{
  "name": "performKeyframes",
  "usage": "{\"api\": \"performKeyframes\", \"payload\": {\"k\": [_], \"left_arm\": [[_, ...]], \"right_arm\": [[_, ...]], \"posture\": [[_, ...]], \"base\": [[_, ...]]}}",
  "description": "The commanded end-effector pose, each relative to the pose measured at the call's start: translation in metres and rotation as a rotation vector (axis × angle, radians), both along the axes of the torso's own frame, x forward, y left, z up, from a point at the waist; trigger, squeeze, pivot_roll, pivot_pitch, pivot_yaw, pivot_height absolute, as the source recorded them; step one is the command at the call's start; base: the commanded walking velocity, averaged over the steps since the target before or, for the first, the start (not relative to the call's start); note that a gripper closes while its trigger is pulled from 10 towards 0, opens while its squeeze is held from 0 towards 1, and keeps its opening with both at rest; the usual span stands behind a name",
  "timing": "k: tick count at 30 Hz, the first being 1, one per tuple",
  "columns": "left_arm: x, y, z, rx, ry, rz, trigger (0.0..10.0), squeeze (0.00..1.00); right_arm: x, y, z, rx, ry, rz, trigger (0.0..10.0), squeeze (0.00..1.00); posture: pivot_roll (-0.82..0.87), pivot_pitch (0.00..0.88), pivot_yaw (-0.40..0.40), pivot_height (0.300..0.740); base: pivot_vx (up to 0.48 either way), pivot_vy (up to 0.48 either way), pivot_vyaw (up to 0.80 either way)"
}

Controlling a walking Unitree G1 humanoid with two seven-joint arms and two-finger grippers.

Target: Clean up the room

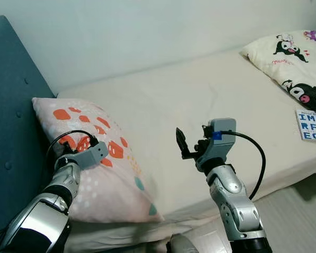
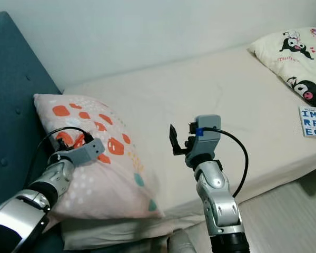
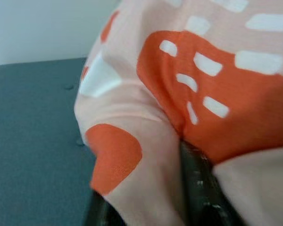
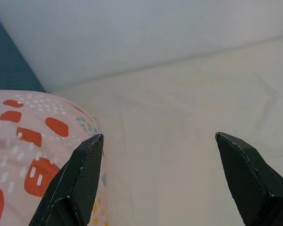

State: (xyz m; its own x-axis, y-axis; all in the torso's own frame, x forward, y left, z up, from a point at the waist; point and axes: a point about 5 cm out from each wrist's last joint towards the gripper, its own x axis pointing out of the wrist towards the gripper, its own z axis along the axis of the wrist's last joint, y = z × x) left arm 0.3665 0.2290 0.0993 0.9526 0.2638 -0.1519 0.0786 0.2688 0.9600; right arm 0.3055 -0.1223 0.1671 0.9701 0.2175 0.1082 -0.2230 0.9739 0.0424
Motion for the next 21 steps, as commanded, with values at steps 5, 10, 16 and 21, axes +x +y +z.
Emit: {"api": "performKeyframes", "payload": {"k": [5, 10, 16, 21], "left_arm": [[0.003, 0.006, 0.009, 0.095, 0.011, -0.042, 10.0, 1.00], [0.011, -0.001, 0.017, 0.204, 0.087, -0.156, 10.0, 1.00], [0.023, -0.010, 0.042, 0.168, 0.069, -0.238, 10.0, 1.00], [0.037, -0.010, 0.086, -0.006, -0.117, -0.213, 10.0, 0.70]], "right_arm": [[-0.002, 0.002, -0.003, -0.001, 0.018, 0.001, 10.0, 0.00], [0.000, 0.002, -0.002, 0.002, 0.015, 0.000, 10.0, 0.00], [0.003, 0.003, -0.002, 0.006, 0.013, -0.002, 10.0, 0.00], [0.004, 0.003, -0.002, 0.008, 0.012, -0.001, 10.0, 0.00]], "posture": [[-0.37, 0.239, 0.079, 0.610], [-0.35, 0.233, 0.084, 0.595], [-0.34, 0.228, 0.086, 0.575], [-0.32, 0.220, 0.086, 0.565]], "base": [[0.000, 0.000, 0.00], [0.000, 0.000, 0.00], [0.000, 0.000, 0.00], [0.000, 0.000, 0.00]]}}
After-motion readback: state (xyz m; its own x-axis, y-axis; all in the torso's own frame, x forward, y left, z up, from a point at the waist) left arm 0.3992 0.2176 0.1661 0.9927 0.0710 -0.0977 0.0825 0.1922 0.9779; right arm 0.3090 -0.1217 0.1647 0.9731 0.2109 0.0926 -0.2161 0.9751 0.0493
